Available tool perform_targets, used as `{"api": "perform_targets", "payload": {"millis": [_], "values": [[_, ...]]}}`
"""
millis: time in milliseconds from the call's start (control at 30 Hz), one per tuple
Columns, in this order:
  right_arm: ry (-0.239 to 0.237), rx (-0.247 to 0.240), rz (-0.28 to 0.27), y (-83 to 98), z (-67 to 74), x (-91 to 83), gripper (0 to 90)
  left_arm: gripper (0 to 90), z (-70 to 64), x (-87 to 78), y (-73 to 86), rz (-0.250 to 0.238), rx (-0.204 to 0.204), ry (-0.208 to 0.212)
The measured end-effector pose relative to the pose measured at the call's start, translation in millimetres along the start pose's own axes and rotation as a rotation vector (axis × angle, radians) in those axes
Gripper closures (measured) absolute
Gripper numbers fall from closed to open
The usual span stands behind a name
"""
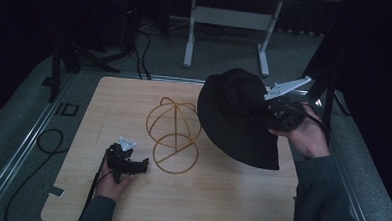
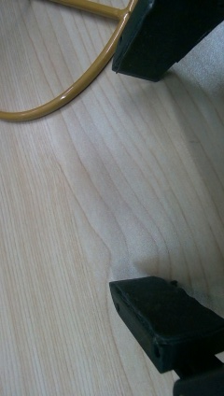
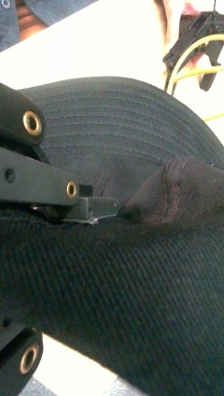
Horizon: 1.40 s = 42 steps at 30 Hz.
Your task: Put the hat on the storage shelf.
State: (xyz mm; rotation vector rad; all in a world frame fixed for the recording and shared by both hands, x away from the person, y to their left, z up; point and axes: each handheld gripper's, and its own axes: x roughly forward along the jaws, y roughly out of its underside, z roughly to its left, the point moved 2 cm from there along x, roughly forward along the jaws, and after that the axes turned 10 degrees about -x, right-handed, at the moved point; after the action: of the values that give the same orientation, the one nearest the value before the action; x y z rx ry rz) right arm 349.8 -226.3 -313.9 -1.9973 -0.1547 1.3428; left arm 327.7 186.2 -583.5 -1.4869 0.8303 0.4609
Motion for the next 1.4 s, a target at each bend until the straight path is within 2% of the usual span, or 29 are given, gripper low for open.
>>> {"api": "perform_targets", "payload": {"millis": [367, 1033, 1400], "values": [[-0.016, -0.025, -0.044, -11.2, 5.8, -10.4, 87.2, 0.3, 0.0, 0.0, 0.0, 0.000, 0.000, 0.000], [-0.075, -0.079, -0.101, -44.7, 17.6, -9.7, 87.1, 0.3, -0.1, -0.1, 0.0, 0.001, -0.001, 0.000], [-0.099, -0.120, -0.086, -65.1, 28.6, 1.5, 87.1, 0.3, -0.1, 0.0, 0.0, -0.001, -0.002, 0.000]]}}
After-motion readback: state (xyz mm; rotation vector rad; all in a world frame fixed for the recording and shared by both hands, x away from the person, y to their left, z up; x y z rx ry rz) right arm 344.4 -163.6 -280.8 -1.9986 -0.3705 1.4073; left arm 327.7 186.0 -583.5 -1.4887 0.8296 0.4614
